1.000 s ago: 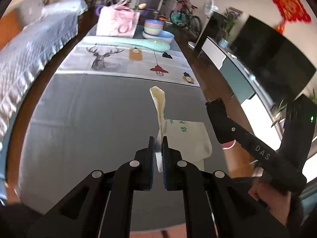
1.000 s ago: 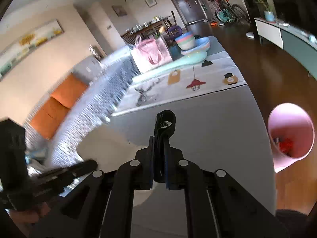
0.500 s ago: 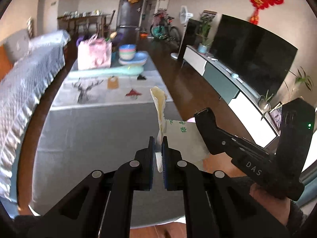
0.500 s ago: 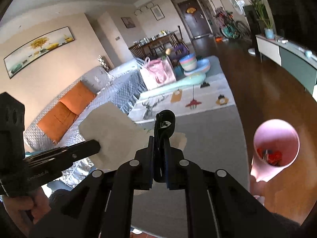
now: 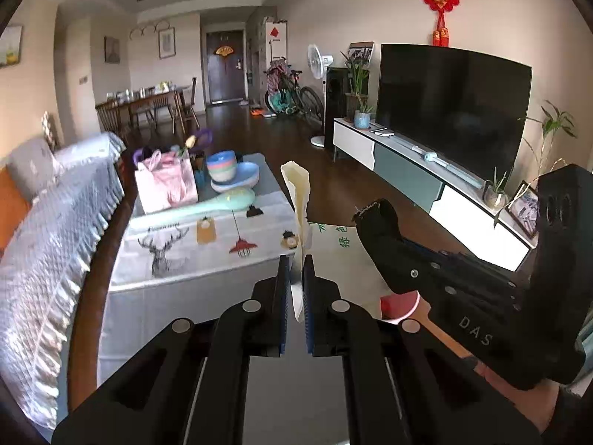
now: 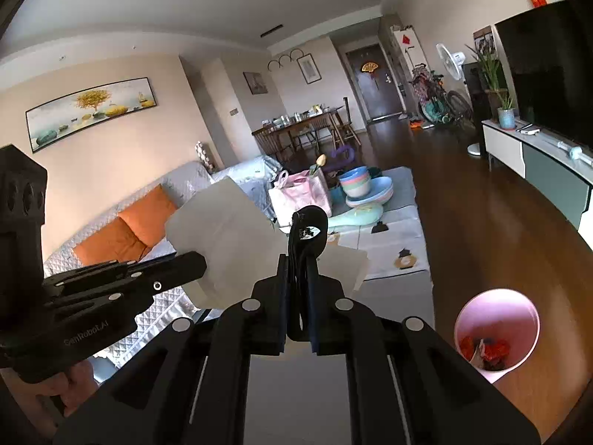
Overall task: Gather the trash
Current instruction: 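Carry the cream bag and black band over the pink bin with both grippers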
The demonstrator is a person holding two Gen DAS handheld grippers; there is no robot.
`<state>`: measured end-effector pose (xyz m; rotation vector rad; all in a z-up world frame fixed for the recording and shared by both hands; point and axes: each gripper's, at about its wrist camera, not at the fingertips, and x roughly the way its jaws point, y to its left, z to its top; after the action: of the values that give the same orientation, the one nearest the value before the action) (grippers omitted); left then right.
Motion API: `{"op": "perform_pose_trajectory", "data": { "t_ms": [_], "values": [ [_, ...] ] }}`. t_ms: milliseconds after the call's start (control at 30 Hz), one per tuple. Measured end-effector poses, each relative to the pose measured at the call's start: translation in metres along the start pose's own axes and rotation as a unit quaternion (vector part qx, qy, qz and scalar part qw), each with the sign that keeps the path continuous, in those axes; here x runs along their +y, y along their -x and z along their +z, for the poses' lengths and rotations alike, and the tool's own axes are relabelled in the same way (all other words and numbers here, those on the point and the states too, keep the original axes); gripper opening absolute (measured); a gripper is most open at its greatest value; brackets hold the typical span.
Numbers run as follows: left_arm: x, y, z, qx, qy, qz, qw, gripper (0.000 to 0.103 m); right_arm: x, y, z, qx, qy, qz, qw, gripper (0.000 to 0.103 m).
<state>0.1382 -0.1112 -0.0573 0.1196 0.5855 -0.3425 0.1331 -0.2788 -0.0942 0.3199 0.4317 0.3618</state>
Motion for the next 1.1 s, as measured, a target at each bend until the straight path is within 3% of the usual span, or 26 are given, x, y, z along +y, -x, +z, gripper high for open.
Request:
{"op": "perform_pose_trajectory", "data": {
  "t_ms": [467,867,1100],
  "values": [
    [-0.062,-0.094,0.011,0.031,-0.06,-0.029,0.9973,0.007,-0.098,-0.033,-0.008,-0.011,-0.06,-0.039,0.997,0.009],
    [-0.1,-0.198,-0.016,0.103,-0.078,-0.052,0.9903,0.007,-0.183,-0.071,-0.027,0.022,-0.133,-0.063,0.989,0.009],
    [-0.117,-0.253,-0.023,0.135,-0.073,-0.077,0.9852,0.007,-0.229,-0.099,-0.033,0.073,-0.137,-0.105,0.982,0.009]
  ]
}}
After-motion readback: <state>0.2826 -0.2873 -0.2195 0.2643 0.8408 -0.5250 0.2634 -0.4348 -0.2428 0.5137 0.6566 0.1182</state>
